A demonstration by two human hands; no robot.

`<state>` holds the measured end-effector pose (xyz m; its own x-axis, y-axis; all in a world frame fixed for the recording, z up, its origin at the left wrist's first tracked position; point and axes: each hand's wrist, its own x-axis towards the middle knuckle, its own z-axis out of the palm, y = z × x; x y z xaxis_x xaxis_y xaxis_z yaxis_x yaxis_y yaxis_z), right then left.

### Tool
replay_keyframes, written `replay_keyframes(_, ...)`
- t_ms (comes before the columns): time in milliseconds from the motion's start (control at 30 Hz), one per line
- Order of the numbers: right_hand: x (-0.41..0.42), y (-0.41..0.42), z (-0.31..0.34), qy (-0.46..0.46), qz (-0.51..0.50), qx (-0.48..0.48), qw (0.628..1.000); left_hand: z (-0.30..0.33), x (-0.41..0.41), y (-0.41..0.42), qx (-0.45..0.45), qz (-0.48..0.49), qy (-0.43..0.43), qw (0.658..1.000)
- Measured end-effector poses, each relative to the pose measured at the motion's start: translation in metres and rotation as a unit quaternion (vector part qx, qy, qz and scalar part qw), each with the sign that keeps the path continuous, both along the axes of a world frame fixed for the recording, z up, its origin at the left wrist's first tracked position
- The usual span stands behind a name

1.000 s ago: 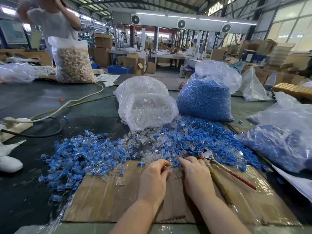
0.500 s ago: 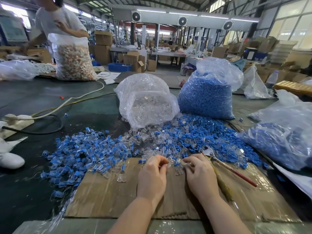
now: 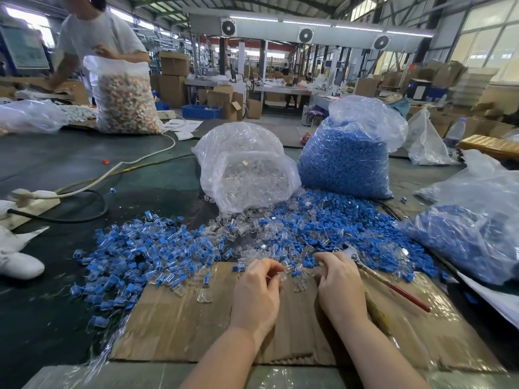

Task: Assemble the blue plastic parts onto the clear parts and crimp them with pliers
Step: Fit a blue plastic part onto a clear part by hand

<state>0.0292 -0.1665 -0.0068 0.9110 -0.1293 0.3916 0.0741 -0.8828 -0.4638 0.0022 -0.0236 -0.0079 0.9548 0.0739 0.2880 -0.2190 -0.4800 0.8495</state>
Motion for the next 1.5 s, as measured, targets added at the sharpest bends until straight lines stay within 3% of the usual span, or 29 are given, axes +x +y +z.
replay_keyframes(300,0.021,0.009,0.023,0.141,0.013,-0.176,0.974,0.001,0.001,0.002,0.027,0.017,-0.021,0.999)
replay_keyframes(433,0.023,0.005,0.021,0.114,0.006,-0.185,0.976,0.002,0.000,0.001,0.021,0.013,-0.013,1.000)
replay_keyframes(533,0.018,0.002,0.022,0.060,0.000,-0.134,0.989,0.001,-0.001,0.001,0.018,0.009,-0.006,1.000)
replay_keyframes(700,-0.002,0.008,0.026,-0.018,0.018,0.029,0.999,0.002,-0.001,0.001,0.009,-0.002,0.009,1.000)
replay_keyframes(900,-0.021,0.012,0.019,0.023,0.045,0.206,0.977,0.005,-0.002,0.002,-0.054,-0.016,0.025,0.998)
replay_keyframes(1033,-0.030,0.013,0.011,0.004,0.050,0.267,0.962,0.005,-0.001,0.003,-0.097,-0.018,0.037,0.994)
replay_keyframes(1267,-0.034,0.019,0.006,-0.023,0.095,0.299,0.949,0.002,0.003,0.004,-0.072,-0.019,0.041,0.996)
replay_keyframes(1500,-0.039,0.020,0.001,-0.051,0.113,0.198,0.972,0.002,0.002,0.005,-0.080,-0.028,0.057,0.995)
